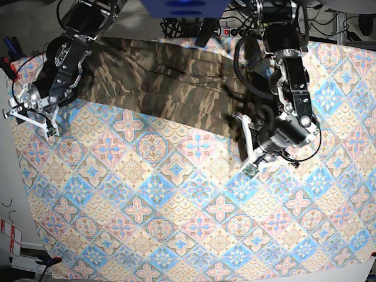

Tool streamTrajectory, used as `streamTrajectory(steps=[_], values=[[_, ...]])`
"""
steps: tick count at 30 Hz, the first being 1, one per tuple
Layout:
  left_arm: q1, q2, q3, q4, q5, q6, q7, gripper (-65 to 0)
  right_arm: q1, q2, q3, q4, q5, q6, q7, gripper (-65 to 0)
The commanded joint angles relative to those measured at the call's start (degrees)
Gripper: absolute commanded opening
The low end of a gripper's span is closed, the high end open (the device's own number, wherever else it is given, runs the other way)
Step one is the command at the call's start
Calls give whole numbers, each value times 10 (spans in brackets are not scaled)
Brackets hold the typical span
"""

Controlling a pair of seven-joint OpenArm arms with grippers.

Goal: Fold the T-shirt properly
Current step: 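Lift the grasped shirt end with the left gripper toward the right gripper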

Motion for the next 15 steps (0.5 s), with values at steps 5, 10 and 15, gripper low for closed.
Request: streamTrajectory(steps=[5, 10, 15], values=[[9, 14, 100, 10, 11, 3, -2, -635, 7, 5, 2, 9, -6, -5, 0, -298], [19, 31, 200, 11, 39, 3, -2, -635, 7, 5, 2, 9, -6, -5, 0, -298], [19, 35, 301, 9, 39, 3, -2, -635, 7, 5, 2, -1, -6, -5, 0, -298]])
